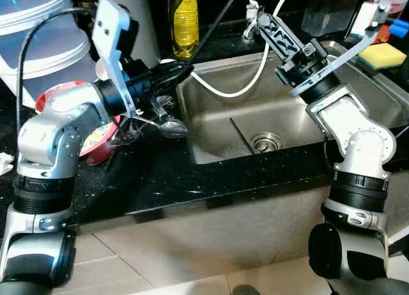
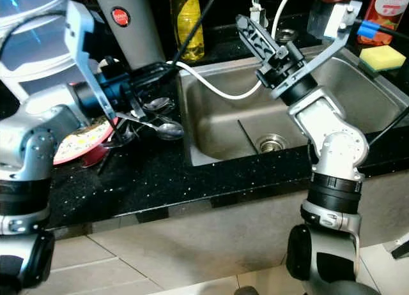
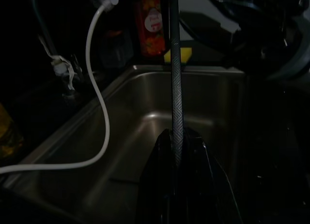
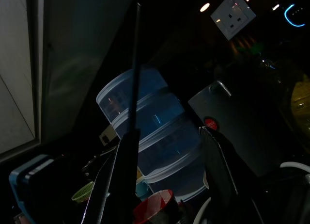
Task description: Kitchen organization
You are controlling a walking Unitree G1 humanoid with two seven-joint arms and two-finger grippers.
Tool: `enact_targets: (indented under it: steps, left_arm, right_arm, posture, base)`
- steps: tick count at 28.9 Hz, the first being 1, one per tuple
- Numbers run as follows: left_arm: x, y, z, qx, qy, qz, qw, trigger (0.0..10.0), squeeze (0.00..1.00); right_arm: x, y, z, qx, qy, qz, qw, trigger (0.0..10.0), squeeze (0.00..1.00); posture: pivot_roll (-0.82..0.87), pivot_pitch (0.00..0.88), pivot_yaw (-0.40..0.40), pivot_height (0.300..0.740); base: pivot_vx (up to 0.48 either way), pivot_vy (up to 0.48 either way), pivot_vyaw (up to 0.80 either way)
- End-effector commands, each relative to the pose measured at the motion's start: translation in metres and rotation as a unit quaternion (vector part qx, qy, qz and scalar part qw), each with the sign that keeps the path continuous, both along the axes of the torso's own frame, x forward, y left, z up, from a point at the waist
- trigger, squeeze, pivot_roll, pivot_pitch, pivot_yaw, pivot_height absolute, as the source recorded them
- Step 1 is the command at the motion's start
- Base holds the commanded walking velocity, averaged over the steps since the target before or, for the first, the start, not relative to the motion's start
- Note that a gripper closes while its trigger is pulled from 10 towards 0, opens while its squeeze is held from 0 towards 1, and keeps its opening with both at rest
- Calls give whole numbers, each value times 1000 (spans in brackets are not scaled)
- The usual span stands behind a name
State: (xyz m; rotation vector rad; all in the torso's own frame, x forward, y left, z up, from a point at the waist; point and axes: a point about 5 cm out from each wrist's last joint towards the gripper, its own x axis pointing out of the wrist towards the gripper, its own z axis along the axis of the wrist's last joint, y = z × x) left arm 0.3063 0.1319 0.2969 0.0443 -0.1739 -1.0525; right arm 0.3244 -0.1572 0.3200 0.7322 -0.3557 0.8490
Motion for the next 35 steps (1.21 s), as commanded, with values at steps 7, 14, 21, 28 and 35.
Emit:
enact_targets:
  steps: [7,14,21,28,35]
  left_arm:
    - [-6,-8,-9,11,13,-17,1000,10000,0]
    - [-12,-16,-17,17,23,-38,999,10000,0]
    - [-12,-16,-18,19,24,-37,999,10000,0]
    - [-11,-15,-17,19,21,-31,999,10000,0]
    - [-11,-14,-16,23,14,-24,999,10000,0]
  right_arm:
    - [-1,10,4,-4,-4,24,1000,10000,0]
    - [1,13,4,-12,2,26,1000,10000,0]
    - [2,14,4,-15,3,27,1000,2431,0]
    - [0,14,5,-11,-4,33,999,0,0]
    - [-1,15,6,-7,-7,36,999,0,0]
  posture:
    - [-49,18,72,740]
    - [-51,11,67,740]
    - [-51,11,65,740]
    - [-47,14,62,740]
    - [-44,16,62,740]
  base:
    - [0,0,0]
    - [0,0,0]
    - [0,0,0]
    - [0,0,0]
    - [0,0,0]
